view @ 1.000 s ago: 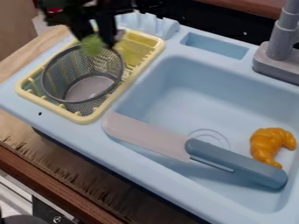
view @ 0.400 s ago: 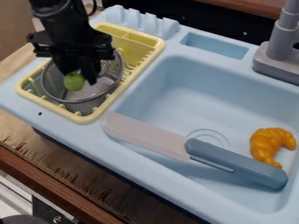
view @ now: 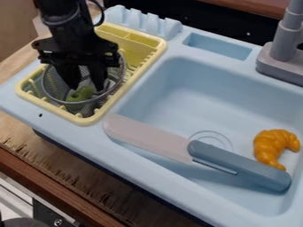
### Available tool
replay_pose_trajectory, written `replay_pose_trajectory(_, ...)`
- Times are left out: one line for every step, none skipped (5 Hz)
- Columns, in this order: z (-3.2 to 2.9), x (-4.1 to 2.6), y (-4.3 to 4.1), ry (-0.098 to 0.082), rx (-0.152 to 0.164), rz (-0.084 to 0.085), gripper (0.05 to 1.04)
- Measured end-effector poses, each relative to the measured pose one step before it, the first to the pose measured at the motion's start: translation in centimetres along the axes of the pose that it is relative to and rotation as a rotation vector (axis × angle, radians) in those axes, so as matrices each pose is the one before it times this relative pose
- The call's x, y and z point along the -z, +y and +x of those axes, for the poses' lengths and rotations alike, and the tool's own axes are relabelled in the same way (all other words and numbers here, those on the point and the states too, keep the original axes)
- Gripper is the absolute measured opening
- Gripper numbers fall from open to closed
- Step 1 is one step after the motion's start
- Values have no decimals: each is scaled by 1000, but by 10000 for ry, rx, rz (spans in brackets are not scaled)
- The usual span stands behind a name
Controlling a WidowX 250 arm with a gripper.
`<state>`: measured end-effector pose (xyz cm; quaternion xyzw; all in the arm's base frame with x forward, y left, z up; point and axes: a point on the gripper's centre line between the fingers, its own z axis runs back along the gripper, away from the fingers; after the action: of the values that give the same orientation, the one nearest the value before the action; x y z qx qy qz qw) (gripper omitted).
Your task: Take the spatula into the left side of the sink
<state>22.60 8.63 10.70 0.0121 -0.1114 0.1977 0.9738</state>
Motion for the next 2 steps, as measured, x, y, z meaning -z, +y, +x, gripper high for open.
replay_pose_trajectory(386,-863,-149,257,-104,-277,931)
replay_pose_trajectory(205,-973,-69,269,87,-302,1000)
